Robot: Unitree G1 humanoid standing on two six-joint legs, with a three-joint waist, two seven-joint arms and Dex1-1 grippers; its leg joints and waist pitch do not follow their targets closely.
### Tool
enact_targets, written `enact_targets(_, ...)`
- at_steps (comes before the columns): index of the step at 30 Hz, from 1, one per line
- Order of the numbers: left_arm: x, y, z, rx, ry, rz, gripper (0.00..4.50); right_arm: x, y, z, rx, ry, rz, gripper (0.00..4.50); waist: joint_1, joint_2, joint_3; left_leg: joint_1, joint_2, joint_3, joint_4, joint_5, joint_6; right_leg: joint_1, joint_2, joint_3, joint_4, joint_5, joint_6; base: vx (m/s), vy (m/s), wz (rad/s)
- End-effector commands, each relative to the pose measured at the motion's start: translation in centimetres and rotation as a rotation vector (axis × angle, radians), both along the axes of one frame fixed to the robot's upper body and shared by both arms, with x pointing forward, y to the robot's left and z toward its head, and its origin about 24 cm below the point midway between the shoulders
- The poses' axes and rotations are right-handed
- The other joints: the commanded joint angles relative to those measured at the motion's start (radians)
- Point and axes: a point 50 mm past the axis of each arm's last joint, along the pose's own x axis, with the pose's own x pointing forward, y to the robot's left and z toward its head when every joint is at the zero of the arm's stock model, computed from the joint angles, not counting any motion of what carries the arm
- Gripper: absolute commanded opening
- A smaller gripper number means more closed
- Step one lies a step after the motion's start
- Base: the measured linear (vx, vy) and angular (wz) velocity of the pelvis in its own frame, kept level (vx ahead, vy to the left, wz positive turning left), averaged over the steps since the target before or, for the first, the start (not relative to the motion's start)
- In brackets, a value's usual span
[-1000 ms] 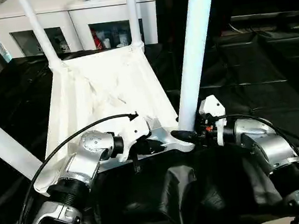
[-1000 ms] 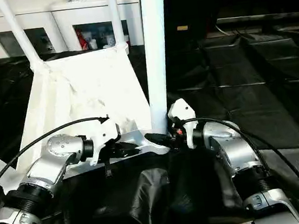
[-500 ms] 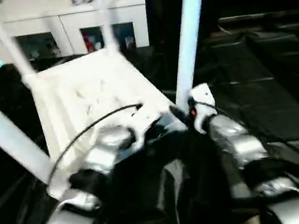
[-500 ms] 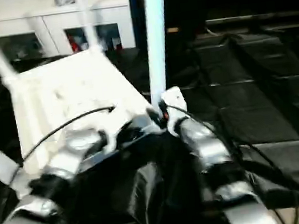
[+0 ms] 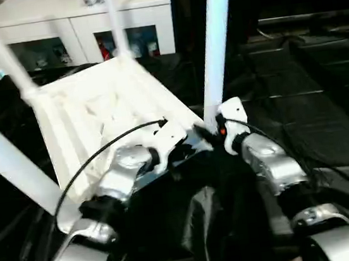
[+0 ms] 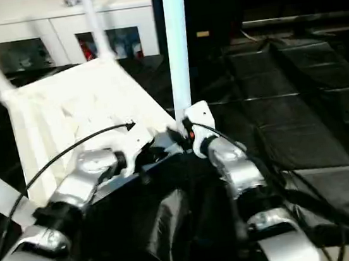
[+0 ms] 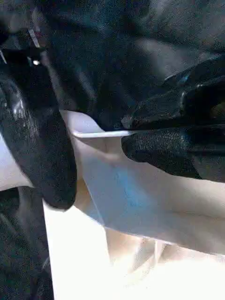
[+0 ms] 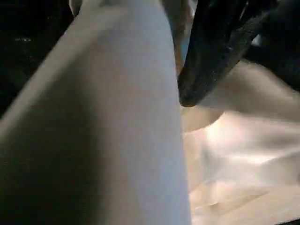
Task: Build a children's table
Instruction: Rotate leg to tighten
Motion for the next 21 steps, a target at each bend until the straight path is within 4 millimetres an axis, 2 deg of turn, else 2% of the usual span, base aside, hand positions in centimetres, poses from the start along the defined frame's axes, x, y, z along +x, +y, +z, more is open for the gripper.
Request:
enact_targets(1, -0.4, -0.7, 1.3, -0.067, -0.048, -0.102, 0.00, -0.9, 0.5, -0.4, 0.000, 0.036, 0.140, 3.09, 0.003, -0.007, -0.067, 0.006, 0.017, 0.000, -0.063, -0.269, 0.056, 0.054, -0.054, 0.037, -0.074, -0.245, -0.220, 0.000, 0.000, 0.00)
enact_targets(3, -0.8, 0.1, 1.3, -0.064, -0.029, -0.148, 0.00, -1.4, -0.4, 0.1, 0.008, 0.040, 0.225, 3.09, 0.010, -0.010, -0.067, 0.003, 0.017, 0.000, -0.062, -0.262, 0.062, 0.059, -0.054, 0.036, -0.072, -0.235, -0.222, 0.000, 0.000, 0.00)
enact_targets(5, -1.0, 0.5, 1.2, -0.057, -0.019, -0.173, 0.00, -1.7, -0.9, 0.4, 0.010, 0.044, 0.272, 3.09, 0.014, -0.009, -0.067, 0.003, 0.021, -0.001, -0.063, -0.256, 0.070, 0.060, -0.055, 0.036, -0.069, -0.227, -0.225, 0.000, 0.000, 0.00)
enact_targets(8, -1.3, 1.2, 1.2, -0.051, 0.001, -0.208, 0.00, -2.2, -1.5, 0.8, 0.026, 0.062, 0.339, 3.09, 0.021, -0.009, -0.066, 0.005, 0.020, 0.002, -0.062, -0.259, 0.072, 0.055, -0.056, 0.036, -0.072, -0.255, -0.221, 0.000, 0.000, 0.00)
enact_targets(9, -1.5, 1.4, 1.3, -0.055, 0.010, -0.232, 0.00, -2.3, -1.7, 1.0, 0.034, 0.062, 0.361, 2.93, 0.022, -0.009, -0.065, 0.005, 0.022, 0.001, -0.063, -0.261, 0.067, 0.053, -0.056, 0.037, -0.072, -0.267, -0.221, 0.000, 0.000, 0.00)
enact_targets(14, -1.8, 1.8, 1.3, -0.058, 0.035, -0.262, 0.00, -2.6, -1.8, 1.2, 0.065, 0.069, 0.401, 2.63, 0.026, -0.007, -0.065, 0.007, 0.022, 0.001, -0.064, -0.267, 0.054, 0.050, -0.056, 0.038, -0.073, -0.275, -0.218, 0.000, 0.000, 0.00)
enact_targets(15, -1.9, 1.8, 1.3, -0.060, 0.041, -0.268, 0.00, -2.8, -1.7, 1.2, 0.071, 0.074, 0.411, 2.38, 0.026, -0.008, -0.065, 0.006, 0.021, 0.001, -0.065, -0.263, 0.052, 0.052, -0.056, 0.038, -0.072, -0.271, -0.217, 0.000, 0.000, 0.00)
enact_targets(17, -1.9, 1.8, 1.3, -0.063, 0.046, -0.270, 0.00, -3.0, -1.5, 1.1, 0.080, 0.085, 0.421, 2.32, 0.027, -0.008, -0.065, 0.006, 0.021, 0.000, -0.066, -0.259, 0.050, 0.051, -0.056, 0.038, -0.072, -0.272, -0.214, 0.000, 0.000, 0.00)
enact_targets(21, -1.1, 1.4, 1.1, -0.065, 0.032, -0.173, 0.00, -3.3, -0.7, 0.1, 0.088, 0.105, 0.360, 2.06, 0.028, -0.007, -0.064, 0.007, 0.021, -0.001, -0.067, -0.264, 0.044, 0.050, -0.057, 0.038, -0.075, -0.286, -0.206, 0.000, 0.000, 0.00)
